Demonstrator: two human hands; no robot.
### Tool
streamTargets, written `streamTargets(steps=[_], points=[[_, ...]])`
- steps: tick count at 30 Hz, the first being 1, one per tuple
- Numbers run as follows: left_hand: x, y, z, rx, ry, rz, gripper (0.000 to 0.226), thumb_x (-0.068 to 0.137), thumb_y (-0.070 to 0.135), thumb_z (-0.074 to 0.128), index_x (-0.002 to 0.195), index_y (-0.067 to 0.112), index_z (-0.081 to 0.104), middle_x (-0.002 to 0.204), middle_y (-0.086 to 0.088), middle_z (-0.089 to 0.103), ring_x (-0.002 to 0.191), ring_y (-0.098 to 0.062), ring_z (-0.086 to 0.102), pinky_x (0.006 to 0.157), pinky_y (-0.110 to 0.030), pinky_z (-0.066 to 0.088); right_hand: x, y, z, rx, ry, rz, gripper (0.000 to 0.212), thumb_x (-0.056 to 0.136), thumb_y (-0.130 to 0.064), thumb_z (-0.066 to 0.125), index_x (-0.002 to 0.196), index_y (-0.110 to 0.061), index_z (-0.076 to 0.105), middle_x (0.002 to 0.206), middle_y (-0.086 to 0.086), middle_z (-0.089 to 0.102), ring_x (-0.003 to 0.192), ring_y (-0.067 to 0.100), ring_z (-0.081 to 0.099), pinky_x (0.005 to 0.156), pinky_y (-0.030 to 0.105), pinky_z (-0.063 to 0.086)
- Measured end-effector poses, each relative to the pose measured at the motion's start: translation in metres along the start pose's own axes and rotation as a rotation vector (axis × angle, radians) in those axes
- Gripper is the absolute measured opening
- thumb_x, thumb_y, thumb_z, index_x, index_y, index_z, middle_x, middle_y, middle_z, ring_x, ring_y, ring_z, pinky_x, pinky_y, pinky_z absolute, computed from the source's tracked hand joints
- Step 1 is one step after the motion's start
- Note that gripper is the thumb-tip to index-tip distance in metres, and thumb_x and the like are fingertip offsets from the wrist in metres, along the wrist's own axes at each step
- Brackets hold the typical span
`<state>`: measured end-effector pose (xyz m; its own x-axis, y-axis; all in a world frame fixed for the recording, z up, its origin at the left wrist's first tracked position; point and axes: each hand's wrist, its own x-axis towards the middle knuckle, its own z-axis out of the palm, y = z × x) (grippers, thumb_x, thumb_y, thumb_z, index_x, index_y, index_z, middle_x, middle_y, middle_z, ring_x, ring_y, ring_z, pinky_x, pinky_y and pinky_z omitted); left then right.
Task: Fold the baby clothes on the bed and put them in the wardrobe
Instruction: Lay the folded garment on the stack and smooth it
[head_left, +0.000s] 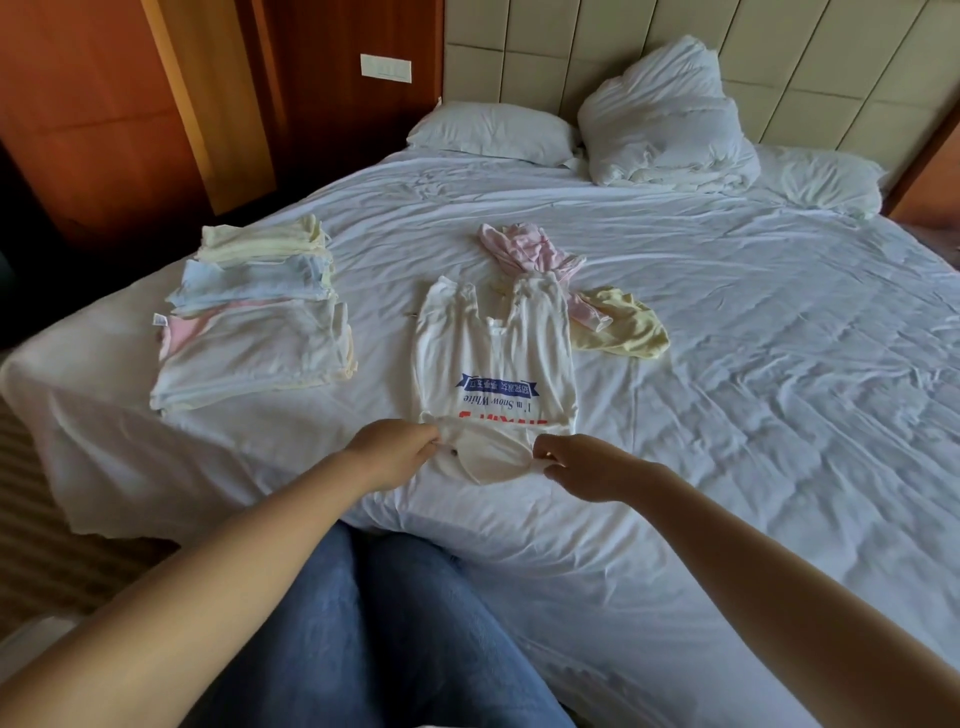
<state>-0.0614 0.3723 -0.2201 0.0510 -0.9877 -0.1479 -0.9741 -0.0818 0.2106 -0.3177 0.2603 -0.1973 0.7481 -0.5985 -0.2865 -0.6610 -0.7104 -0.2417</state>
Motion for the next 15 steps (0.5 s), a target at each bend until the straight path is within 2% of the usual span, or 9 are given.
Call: streamTargets(steps=[5, 8, 10, 12, 15], points=[[-0.007, 0.012, -0.006, -0.025, -0.164, -0.004, 0.033, 0.104, 0.037, 0.040, 0.072, 0.027, 0.042, 0.072, 0.010, 0.048, 0.071, -0.012, 0.047, 0.067, -0.031, 0.035, -0.012, -0.004, 0.006, -0.006, -0.108, -0.038, 0.021, 0.098, -0.020, 0.050, 0.119, -0.017, 0.055, 0.121, 0.004, 0.058, 0.097, 0.015, 0.049, 0.081, 0.024, 0.033], [-0.009, 0.014, -0.006, -0.068, -0.244, -0.004, 0.028, 0.102, 0.039, 0.043, 0.080, 0.024, 0.051, 0.081, 0.006, 0.057, 0.077, -0.014, 0.053, 0.073, -0.031, 0.040, -0.016, -0.006, 0.004, 0.031, -0.186, -0.057, 0.020, 0.093, -0.028, 0.060, 0.111, -0.019, 0.064, 0.119, -0.004, 0.064, 0.107, 0.012, 0.059, 0.090, 0.022, 0.042], [-0.007, 0.016, -0.006, -0.161, -0.293, -0.034, 0.029, 0.100, 0.039, 0.046, 0.092, 0.015, 0.060, 0.089, -0.001, 0.067, 0.078, -0.016, 0.060, 0.074, -0.031, 0.046, -0.014, -0.007, -0.001, 0.097, -0.210, -0.059, 0.014, 0.089, -0.034, 0.066, 0.100, -0.025, 0.069, 0.109, -0.008, 0.070, 0.101, 0.008, 0.065, 0.092, 0.026, 0.050], [-0.003, 0.017, -0.008, -0.298, -0.313, -0.087, 0.035, 0.099, 0.045, 0.047, 0.094, 0.015, 0.064, 0.082, 0.001, 0.071, 0.070, -0.013, 0.065, 0.070, -0.029, 0.049, -0.008, -0.009, -0.009, 0.197, -0.180, -0.039, 0.009, 0.091, -0.028, 0.061, 0.094, -0.025, 0.070, 0.098, -0.005, 0.074, 0.085, 0.009, 0.071, 0.084, 0.032, 0.057], [0.011, 0.012, -0.022, -0.276, -0.193, -0.107, 0.034, 0.097, 0.050, 0.045, 0.088, 0.021, 0.061, 0.077, 0.008, 0.071, 0.074, -0.012, 0.068, 0.069, -0.027, 0.049, 0.016, -0.013, -0.025, 0.155, -0.027, -0.032, 0.015, 0.092, -0.023, 0.057, 0.096, -0.023, 0.071, 0.093, -0.009, 0.074, 0.071, 0.003, 0.071, 0.079, 0.032, 0.058]])
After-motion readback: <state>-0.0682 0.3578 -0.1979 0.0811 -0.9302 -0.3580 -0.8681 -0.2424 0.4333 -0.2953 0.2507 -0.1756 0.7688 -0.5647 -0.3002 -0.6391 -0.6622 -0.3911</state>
